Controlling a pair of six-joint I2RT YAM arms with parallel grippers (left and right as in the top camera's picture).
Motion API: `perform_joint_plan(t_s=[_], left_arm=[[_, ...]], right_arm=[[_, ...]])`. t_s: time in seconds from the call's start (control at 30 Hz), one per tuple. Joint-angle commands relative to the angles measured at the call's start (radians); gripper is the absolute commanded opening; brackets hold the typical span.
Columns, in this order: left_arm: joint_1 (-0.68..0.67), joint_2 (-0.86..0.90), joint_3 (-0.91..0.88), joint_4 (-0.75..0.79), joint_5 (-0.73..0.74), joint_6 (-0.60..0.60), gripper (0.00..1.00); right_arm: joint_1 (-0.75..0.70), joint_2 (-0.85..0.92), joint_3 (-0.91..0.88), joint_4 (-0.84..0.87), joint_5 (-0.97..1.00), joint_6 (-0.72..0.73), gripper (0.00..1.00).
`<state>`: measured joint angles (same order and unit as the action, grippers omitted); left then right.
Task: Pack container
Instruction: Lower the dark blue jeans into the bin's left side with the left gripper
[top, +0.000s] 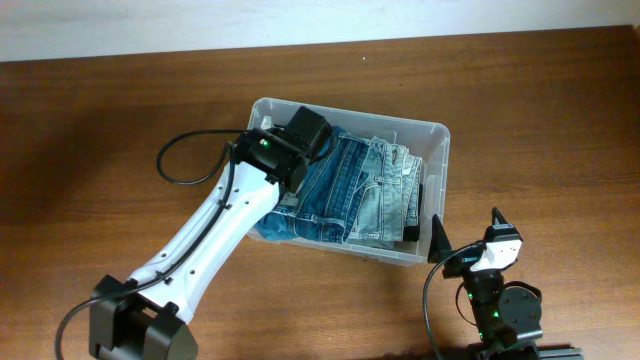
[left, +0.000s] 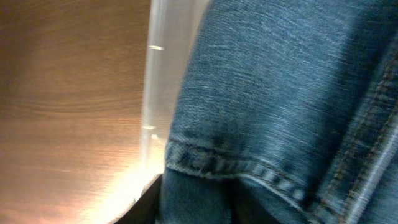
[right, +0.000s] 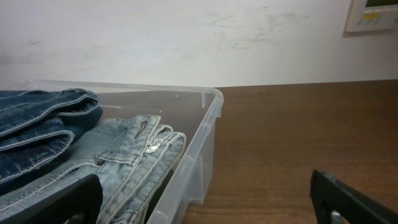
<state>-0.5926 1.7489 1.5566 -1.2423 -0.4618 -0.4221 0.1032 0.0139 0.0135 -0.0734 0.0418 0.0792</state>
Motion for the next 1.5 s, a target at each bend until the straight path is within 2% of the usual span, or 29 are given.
perform_joint_plan(t_s=[0.0, 0.07, 0.13, 0.23, 0.4, 0.43, 0.47, 0.5, 0.53, 0.6, 0.7, 1.1, 1.47], left_arm=[[0.013, -0.024, 0.018, -0.006, -0.100, 0.020, 0.58], [0.014, -0.035, 0.072, -0.031, -0.129, 0.020, 0.75], [0.013, -0.049, 0.137, -0.053, -0.127, 0.024, 0.82], [0.010, -0.070, 0.232, -0.088, -0.090, 0.027, 0.83], [0.010, -0.096, 0.299, -0.097, 0.101, 0.039, 0.82], [0.010, -0.097, 0.299, -0.104, 0.126, 0.039, 0.75], [0.010, -0.096, 0.298, -0.114, 0.156, 0.046, 0.62], [0.010, -0.094, 0.293, -0.122, 0.202, 0.059, 0.46], [0.010, -0.094, 0.288, -0.135, 0.255, 0.061, 0.20], [0.010, -0.093, 0.276, -0.149, 0.319, 0.061, 0.01], [0.010, -0.092, 0.245, -0.156, 0.377, 0.088, 0.01], [0.010, -0.092, 0.002, -0.074, 0.380, 0.087, 0.01], [0.010, -0.087, -0.336, 0.304, 0.380, 0.087, 0.00]], right_arm=[[-0.008, -0.010, -0.008, -0.002, 0.016, 0.003, 0.99], [-0.008, -0.010, -0.008, -0.001, 0.016, 0.003, 0.98], [-0.008, -0.010, -0.008, -0.002, 0.016, 0.003, 0.99], [-0.008, -0.010, -0.008, -0.002, 0.016, 0.003, 0.99], [-0.008, -0.010, -0.008, -0.002, 0.016, 0.003, 0.98], [-0.008, -0.010, -0.008, -0.002, 0.016, 0.003, 0.98], [-0.008, -0.010, -0.008, -0.002, 0.016, 0.003, 0.98], [-0.008, -0.010, -0.008, -0.002, 0.016, 0.003, 0.99], [-0.008, -0.010, -0.008, -0.002, 0.016, 0.003, 0.98], [-0.008, -0.010, -0.008, -0.002, 0.016, 0.003, 0.98], [-0.008, -0.010, -0.008, -0.002, 0.016, 0.003, 0.99], [-0.008, -0.010, -0.008, -0.002, 0.016, 0.003, 0.99], [-0.008, -0.010, -0.008, -0.002, 0.016, 0.003, 0.99]])
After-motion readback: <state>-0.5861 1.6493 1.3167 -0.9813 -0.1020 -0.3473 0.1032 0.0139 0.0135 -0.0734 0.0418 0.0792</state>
